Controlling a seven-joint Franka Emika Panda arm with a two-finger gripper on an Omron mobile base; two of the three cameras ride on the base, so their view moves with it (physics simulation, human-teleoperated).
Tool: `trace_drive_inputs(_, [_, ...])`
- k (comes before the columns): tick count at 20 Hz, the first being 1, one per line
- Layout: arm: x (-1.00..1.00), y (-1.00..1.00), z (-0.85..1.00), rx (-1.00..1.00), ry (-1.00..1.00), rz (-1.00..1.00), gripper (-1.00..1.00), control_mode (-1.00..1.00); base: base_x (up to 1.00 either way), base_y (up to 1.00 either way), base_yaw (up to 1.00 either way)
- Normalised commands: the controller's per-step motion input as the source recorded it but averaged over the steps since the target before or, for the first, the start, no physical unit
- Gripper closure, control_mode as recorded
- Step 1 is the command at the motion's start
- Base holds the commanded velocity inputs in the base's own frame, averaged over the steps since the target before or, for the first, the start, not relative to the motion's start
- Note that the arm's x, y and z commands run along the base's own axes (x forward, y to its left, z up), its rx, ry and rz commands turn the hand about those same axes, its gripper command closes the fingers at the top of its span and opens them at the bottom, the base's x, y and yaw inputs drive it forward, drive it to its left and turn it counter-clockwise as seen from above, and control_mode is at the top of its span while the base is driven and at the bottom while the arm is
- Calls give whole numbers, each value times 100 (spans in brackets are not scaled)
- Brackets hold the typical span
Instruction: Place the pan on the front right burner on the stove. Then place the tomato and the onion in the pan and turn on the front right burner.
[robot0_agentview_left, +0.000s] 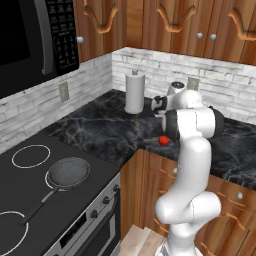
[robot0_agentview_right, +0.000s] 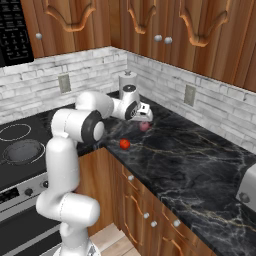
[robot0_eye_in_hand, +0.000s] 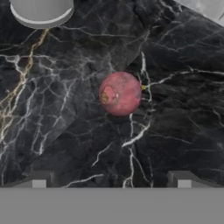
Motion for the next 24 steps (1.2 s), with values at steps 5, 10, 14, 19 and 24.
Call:
trace_drive_inputs(5, [37, -9, -23, 0, 0, 0, -100, -100, 0, 0, 0])
trace_drive_inputs(10, [36, -7, -27, 0, 0, 0, -100, -100, 0, 0, 0])
trace_drive_inputs(14, [38, -8, -21, 0, 0, 0, -100, -100, 0, 0, 0])
trace_drive_inputs(19, [34, -8, -12, 0, 0, 0, -100, -100, 0, 0, 0])
trace_drive_inputs(24, [22, -6, -13, 0, 0, 0, -100, -100, 0, 0, 0])
